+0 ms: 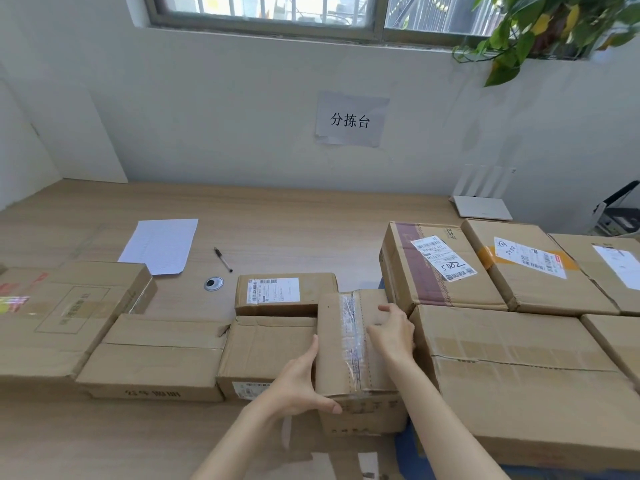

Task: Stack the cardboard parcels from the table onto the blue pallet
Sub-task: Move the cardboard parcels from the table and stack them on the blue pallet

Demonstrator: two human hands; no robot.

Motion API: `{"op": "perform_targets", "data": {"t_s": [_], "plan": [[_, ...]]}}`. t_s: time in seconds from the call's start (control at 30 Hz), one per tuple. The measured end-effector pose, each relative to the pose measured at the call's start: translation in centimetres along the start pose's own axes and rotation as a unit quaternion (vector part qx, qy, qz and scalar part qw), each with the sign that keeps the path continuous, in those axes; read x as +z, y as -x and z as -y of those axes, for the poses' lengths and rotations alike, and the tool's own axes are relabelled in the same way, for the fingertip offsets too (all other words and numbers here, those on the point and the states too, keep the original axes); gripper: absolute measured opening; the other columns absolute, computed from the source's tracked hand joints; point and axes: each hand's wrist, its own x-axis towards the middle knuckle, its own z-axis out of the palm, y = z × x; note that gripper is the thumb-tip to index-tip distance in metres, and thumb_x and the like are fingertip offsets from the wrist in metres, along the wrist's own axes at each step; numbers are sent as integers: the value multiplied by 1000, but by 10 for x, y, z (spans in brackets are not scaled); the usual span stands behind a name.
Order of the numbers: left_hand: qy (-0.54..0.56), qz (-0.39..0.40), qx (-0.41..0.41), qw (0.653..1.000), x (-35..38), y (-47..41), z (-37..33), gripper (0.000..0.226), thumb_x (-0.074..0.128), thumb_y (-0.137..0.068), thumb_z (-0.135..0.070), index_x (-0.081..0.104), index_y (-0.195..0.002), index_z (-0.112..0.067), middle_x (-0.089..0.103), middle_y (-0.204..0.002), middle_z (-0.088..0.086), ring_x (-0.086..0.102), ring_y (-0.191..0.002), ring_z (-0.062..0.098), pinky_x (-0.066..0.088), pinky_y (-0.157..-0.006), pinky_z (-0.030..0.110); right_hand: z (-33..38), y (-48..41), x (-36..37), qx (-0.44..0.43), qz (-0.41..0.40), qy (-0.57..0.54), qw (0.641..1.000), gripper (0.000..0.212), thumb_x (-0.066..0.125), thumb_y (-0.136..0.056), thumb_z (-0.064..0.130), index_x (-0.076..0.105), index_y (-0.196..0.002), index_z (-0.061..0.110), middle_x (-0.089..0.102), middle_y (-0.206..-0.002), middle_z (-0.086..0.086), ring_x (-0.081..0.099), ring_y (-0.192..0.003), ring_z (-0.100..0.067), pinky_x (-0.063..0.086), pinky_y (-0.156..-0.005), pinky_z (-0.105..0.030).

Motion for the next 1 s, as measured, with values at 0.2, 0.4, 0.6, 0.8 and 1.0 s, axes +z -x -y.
{"op": "perform_targets", "data": {"t_s": [0.2, 0.4, 0.6, 0.8, 1.0], "plan": [[83, -17, 18, 996, -15, 18, -19, 145, 93, -47, -37, -4, -153, -22, 39, -137, -19, 42, -131, 2, 39, -109, 30, 22, 3, -33, -29, 69, -73, 994, 46, 67, -83, 13, 55, -127, 23, 53, -133, -12, 47, -125, -25, 37, -105, -46], [101, -41, 42, 993, -26, 32, -40, 144, 94, -45, -41, 0, -153, -24, 30, -152, -12, 41, -134, 6, 40, -109, 35, 19, 10, -66, -120, 177, -95, 972, 71, 80, -77, 19, 46, -138, 25, 39, -148, -2, 37, -134, -15, 34, -97, -28], [79, -63, 90, 991, -52, 46, -70, 124, 92, -56, -22, 12, -151, -34, 30, -147, -15, 43, -131, 9, 40, -108, 29, 16, 20, -92, -203, 228, -47, 951, 92, 89, -53, 53, 44, -133, 42, 41, -144, 9, 36, -131, -10, 31, -109, -31], [48, -69, 92, 992, -89, 67, -96, 118, 93, -55, -24, 22, -149, -39, 34, -143, -21, 52, -121, 3, 48, -97, 23, 33, 38, -115, -293, 289, 7, 911, 92, 90, -55, 48, 40, -133, 53, 23, -145, 16, 20, -138, -2, 22, -116, -34], [16, -87, 106, 990, -109, 90, -137, 118, 92, -54, -29, 22, -148, -40, 34, -143, -21, 50, -126, 10, 48, -99, 31, 57, 43, -140, -348, 291, 59, 889, 106, 92, -50, 46, 27, -133, 61, 28, -141, 4, 35, -130, -17, 39, -108, -40]]}}
